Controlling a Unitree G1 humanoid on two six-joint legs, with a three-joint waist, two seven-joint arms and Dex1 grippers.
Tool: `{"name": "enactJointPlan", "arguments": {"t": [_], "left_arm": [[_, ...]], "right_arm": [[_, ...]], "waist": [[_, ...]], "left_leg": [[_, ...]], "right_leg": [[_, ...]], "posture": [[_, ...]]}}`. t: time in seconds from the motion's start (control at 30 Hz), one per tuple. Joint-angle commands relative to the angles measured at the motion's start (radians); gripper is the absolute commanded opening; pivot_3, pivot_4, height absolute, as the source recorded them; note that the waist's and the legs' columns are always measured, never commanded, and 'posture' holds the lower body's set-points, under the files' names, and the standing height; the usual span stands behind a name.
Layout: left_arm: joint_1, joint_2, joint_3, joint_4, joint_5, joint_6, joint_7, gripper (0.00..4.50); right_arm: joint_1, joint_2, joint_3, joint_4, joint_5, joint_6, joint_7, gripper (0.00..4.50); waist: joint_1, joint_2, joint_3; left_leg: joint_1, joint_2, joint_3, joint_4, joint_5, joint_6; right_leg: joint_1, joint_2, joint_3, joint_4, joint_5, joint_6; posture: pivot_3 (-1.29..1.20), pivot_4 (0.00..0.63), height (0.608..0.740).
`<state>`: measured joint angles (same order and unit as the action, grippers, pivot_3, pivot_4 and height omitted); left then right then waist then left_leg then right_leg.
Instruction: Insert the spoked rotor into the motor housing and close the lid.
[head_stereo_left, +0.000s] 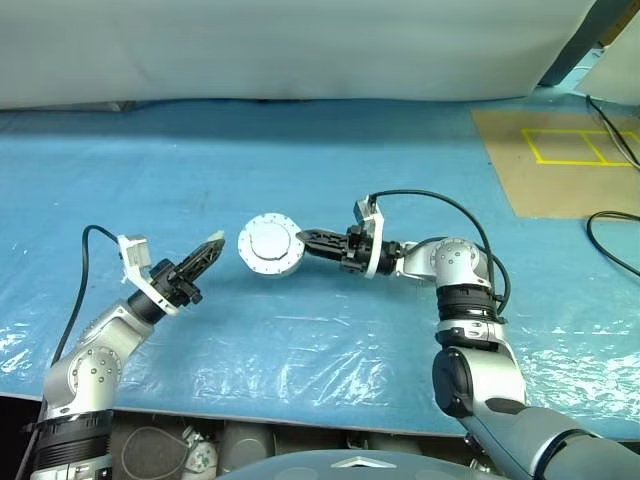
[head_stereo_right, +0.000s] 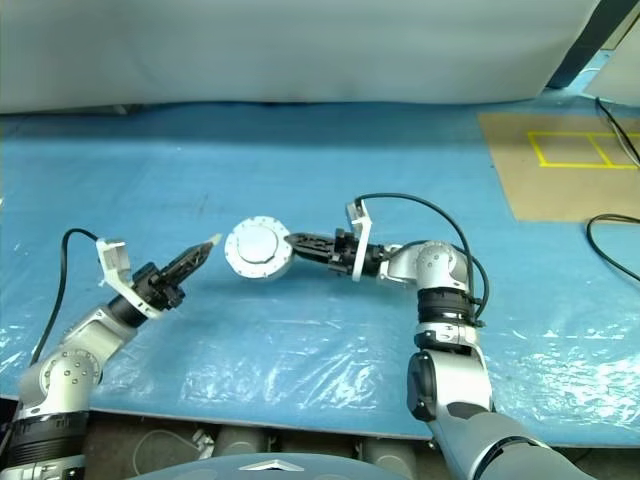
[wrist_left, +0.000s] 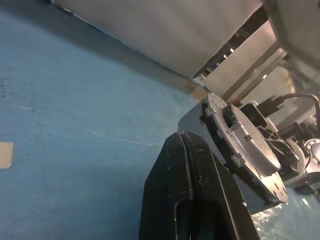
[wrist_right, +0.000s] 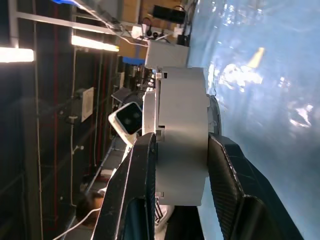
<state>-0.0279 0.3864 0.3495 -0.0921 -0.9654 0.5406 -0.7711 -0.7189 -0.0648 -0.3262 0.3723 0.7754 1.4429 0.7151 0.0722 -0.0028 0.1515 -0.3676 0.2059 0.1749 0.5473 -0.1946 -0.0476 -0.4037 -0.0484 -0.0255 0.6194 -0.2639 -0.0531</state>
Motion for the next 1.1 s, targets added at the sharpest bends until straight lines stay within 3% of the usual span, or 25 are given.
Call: {"name": "enactJointPlan", "arguments": {"t": [0.03, 0.13, 0.23, 0.6, 0.63, 0.83, 1.1], "left_arm": [[-0.034, -0.03, 0.081, -0.012, -0.124, 0.038, 0.07, 0.0], [-0.053, -0.056, 0.139, -0.015, -0.265, 0.099, 0.138, 0.0], [-0.01, -0.032, 0.146, -0.005, -0.412, 0.24, 0.147, 0.58], [0.025, -0.045, 0.139, 0.114, -0.507, 0.383, 0.192, 4.31], [0.026, -0.046, 0.137, 0.121, -0.52, 0.397, 0.196, 4.48], [0.019, -0.047, 0.112, 0.128, -0.589, 0.488, 0.175, 4.48], [-0.042, -0.075, 0.059, 0.176, -0.536, 0.499, 0.146, 4.48]], "right_arm": [[-0.019, 0.019, -0.036, -0.036, 0.06, 0.02, -0.025, 1.16], [-0.022, 0.022, -0.044, -0.033, 0.068, 0.022, -0.041, 1.16], [-0.034, 0.033, -0.057, -0.035, 0.079, 0.021, -0.057, 1.16], [-0.055, 0.046, -0.072, -0.02, 0.083, 0.006, -0.079, 1.16], [-0.055, 0.046, -0.072, -0.02, 0.083, 0.005, -0.079, 1.16], [-0.05, 0.045, -0.064, -0.029, 0.084, 0.009, -0.075, 1.16], [-0.047, 0.043, -0.055, -0.03, 0.079, 0.005, -0.072, 1.16]], "waist": [[0.001, 0.0, 0.0], [0.004, -0.001, 0.001], [0.002, -0.001, 0.001], [0.009, -0.001, 0.001], [0.01, -0.001, 0.001], [0.015, -0.001, 0.001], [0.024, -0.001, 0.001]], "left_leg": [[0.0, 0.0, 0.0, 0.0, 0.0, 0.0], [-0.001, 0.0, -0.001, 0.001, 0.0, 0.0], [0.0, 0.0, -0.001, 0.002, 0.0, -0.001], [-0.001, 0.0, -0.003, 0.004, -0.001, -0.002], [0.0, 0.0, -0.003, 0.005, -0.001, -0.002], [-0.001, 0.0, -0.003, 0.005, -0.001, -0.003], [0.0, 0.0, -0.004, 0.007, -0.001, -0.003]], "right_leg": [[0.0, 0.0, 0.0, 0.0, 0.0, 0.0], [0.0, 0.001, 0.0, 0.001, 0.0, 0.0], [0.0, 0.001, 0.0, 0.001, 0.0, 0.0], [0.002, 0.002, 0.0, 0.001, 0.001, 0.001], [0.002, 0.002, 0.0, 0.001, 0.001, 0.002], [0.002, 0.002, 0.0, 0.001, 0.001, 0.002], [0.003, 0.002, 0.0, 0.002, 0.001, 0.002]], "posture": [[0.0, 0.15, 0.74], [0.0, 0.15, 0.74], [0.0, 0.15, 0.74], [0.0, 0.15, 0.74], [0.0, 0.15, 0.74], [0.0, 0.15, 0.74], [0.0, 0.15, 0.74]]}}
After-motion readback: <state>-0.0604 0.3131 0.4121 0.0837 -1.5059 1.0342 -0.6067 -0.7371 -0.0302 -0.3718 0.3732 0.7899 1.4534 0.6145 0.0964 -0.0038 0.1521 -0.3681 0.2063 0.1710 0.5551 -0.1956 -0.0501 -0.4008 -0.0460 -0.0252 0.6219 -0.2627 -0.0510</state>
